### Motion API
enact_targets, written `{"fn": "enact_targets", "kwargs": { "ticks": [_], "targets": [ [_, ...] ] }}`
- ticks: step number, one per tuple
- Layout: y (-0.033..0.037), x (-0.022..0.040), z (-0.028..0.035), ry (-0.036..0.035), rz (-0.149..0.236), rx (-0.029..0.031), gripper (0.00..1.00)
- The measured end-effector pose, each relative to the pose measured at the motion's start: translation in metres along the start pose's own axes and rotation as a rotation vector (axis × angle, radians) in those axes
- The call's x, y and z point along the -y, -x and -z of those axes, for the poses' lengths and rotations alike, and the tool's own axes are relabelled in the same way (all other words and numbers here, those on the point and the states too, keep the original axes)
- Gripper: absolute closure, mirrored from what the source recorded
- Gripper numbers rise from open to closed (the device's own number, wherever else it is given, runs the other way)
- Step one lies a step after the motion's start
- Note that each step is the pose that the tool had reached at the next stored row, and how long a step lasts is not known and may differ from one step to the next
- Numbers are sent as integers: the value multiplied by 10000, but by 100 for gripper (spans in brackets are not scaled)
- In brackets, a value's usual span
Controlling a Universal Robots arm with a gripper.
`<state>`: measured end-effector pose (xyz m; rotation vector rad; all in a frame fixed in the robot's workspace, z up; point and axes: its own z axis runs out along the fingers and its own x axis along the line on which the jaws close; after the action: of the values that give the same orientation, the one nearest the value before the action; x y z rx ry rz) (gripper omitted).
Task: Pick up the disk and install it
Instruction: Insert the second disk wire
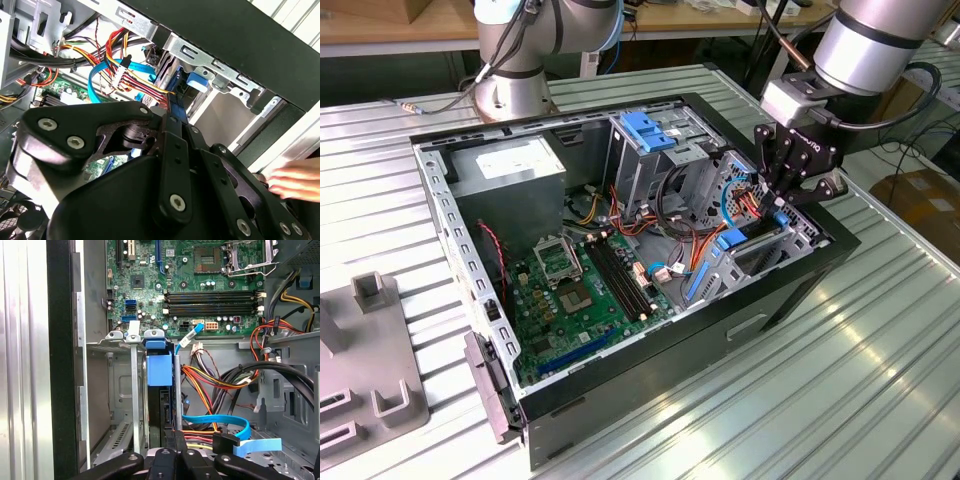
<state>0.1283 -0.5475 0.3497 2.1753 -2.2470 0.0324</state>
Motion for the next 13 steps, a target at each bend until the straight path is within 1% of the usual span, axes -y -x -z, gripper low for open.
{"fn": "enact_targets", "kwargs": {
  "ticks": [10, 11, 13],
  "targets": [
    [0, 0, 4, 0, 0, -1, 90],
    [-1, -1, 23, 0, 0, 3, 90],
    [-1, -1, 39, 0, 0, 14, 90]
  ]
}}
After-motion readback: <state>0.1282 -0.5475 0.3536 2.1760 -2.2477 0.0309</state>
